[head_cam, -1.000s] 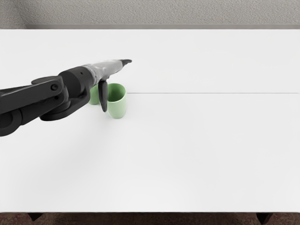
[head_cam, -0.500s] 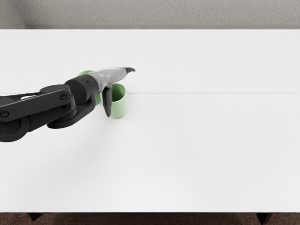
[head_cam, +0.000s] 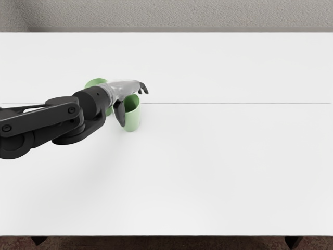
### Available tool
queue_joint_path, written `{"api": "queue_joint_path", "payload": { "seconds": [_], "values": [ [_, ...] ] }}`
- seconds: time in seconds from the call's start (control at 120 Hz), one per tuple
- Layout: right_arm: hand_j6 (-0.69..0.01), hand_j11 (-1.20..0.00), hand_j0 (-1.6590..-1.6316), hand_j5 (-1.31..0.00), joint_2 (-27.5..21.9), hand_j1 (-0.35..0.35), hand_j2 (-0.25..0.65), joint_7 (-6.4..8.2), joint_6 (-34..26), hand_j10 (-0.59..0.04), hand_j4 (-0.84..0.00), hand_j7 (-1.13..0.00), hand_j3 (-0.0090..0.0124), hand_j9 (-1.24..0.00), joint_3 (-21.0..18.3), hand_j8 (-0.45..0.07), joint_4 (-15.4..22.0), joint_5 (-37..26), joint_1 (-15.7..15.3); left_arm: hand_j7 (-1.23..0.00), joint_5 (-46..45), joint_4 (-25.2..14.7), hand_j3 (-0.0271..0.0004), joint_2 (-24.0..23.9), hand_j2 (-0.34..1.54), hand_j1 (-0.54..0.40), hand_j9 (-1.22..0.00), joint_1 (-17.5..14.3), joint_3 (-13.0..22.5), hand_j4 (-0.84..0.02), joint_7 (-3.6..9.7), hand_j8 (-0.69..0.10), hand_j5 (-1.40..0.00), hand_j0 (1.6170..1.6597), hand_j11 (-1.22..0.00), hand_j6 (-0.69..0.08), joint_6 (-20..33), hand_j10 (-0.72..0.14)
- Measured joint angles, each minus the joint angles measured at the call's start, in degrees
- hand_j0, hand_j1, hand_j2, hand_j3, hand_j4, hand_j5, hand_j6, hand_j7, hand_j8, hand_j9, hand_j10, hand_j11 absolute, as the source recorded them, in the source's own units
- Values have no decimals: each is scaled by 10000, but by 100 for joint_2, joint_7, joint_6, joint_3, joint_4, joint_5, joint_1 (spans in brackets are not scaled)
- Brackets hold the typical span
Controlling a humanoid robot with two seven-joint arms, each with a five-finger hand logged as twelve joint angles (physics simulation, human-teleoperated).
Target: Pick up cup and place in cup with left hand
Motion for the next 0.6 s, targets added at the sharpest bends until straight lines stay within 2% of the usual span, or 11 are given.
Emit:
{"api": "queue_joint_path", "payload": {
  "seconds": [0.217, 0.392, 0.525, 0.575, 0.592, 0.6],
  "values": [
    [-278, -358, -16581, -358, 0, -3160, -55, 0, 0, -276, -277, -358, 0, -358, 0, -277, 0, 0, 0, -4191, 1, -7, 0, 2, 675, -495, -4179, 26, 24, -3365, 0, -3387, -4198, 16582, -4173, -3382, -49, -3378],
    [-278, -358, -16581, -358, 0, -3161, -56, 0, 0, -276, -278, -358, 0, -358, 0, -277, 0, 0, 0, -4595, -18, -12, 0, -5, 719, -736, -4639, 17, 24, -3845, -1, -3245, -4595, 16581, -4631, -3844, -110, -3808],
    [-279, -358, -16581, -358, 0, -3161, -56, 0, 0, -277, -278, -358, 0, -358, 0, -278, 0, 1, 0, -5048, -15, -20, 0, -3, 1194, -1107, -5093, 17, 18, -4218, 1, -3096, -5038, 16575, -5112, -3702, -183, -4130],
    [-279, -358, -16581, -358, 0, -3161, -55, 0, 0, -277, -278, -358, 0, -358, 0, -278, 0, 1, 0, -5298, -11, -25, 0, -7, 1137, -1171, -5354, 20, 17, -4312, 2, -3077, -5279, 16566, -5360, -3537, -213, -3928],
    [-278, -358, -16581, -358, 0, -3161, -55, 0, 0, -276, -278, -358, 0, -358, 0, -277, 0, 1, 0, -5373, -8, -25, 0, -6, 1186, -1329, -5434, 20, 16, -4368, 2, -2914, -5348, 16568, -5441, -3402, -225, -3722],
    [-278, -358, -16581, -358, 0, -3160, -55, 0, 0, -276, -277, -358, 0, -358, 0, -277, 0, 0, 0, -5420, -8, -25, 0, -5, 1185, -1469, -5471, 16, 17, -4320, 2, -2305, -5396, 16570, -5475, -2977, -231, -3648]
  ]
}}
